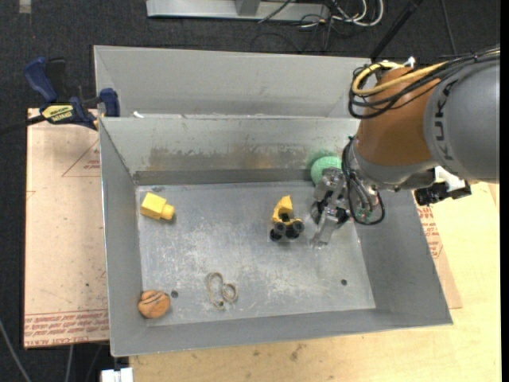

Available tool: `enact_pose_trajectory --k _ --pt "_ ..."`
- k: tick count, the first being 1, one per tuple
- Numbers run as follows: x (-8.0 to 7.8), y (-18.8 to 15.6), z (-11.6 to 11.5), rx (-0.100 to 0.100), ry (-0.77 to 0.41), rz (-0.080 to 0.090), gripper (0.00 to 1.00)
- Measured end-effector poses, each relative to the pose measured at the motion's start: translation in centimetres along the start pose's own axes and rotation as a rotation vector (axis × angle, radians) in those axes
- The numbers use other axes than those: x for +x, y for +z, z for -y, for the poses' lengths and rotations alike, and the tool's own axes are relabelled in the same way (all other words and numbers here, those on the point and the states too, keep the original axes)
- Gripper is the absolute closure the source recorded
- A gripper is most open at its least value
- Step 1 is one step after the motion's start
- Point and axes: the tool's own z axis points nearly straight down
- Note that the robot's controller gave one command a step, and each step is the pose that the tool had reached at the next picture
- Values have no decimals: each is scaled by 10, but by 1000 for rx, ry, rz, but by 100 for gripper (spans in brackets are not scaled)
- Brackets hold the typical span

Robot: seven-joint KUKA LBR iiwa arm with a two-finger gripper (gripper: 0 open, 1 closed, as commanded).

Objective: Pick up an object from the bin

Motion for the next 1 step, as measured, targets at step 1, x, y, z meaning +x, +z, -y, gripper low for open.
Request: enact_pose_trajectory --k 1 --pt "-25 55 -21 -1 -114 11 0"
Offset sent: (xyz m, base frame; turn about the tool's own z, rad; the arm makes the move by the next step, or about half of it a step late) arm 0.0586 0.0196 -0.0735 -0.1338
